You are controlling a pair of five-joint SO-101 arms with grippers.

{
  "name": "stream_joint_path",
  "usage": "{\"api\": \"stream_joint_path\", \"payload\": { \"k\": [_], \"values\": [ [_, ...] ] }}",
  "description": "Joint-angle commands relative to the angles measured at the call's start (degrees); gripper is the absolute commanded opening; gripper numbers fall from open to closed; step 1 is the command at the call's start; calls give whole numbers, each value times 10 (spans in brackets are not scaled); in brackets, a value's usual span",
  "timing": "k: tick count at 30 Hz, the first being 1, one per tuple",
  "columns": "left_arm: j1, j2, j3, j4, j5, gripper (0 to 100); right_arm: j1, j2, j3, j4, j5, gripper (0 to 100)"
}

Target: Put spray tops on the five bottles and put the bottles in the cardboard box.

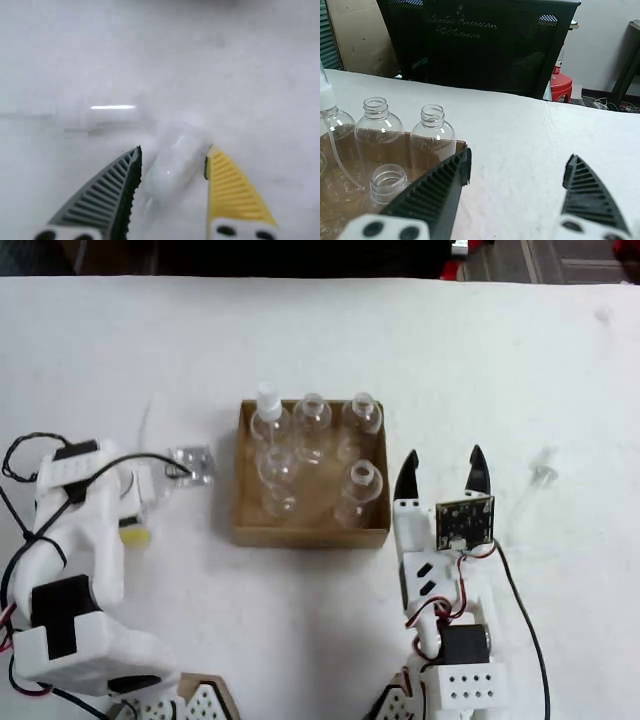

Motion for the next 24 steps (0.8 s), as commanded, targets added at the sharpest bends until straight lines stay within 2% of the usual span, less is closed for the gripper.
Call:
{"api": "stream_joint_path", "payload": {
  "k": [1, 5, 19, 21, 24],
  "values": [
    [3, -28, -79, 95, 69, 163, -2, -1, 5, 0, 8, 272],
    [13, -28, -122, 179, 51, 16, -1, -2, 5, 0, 8, 272],
    [29, -28, -293, 414, 55, 37, 0, -2, 5, 0, 8, 271],
    [29, -29, -320, 425, 81, 37, 0, -2, 5, 0, 8, 271],
    [29, -29, -363, 427, 158, 37, 0, -2, 5, 0, 8, 271]
  ]
}}
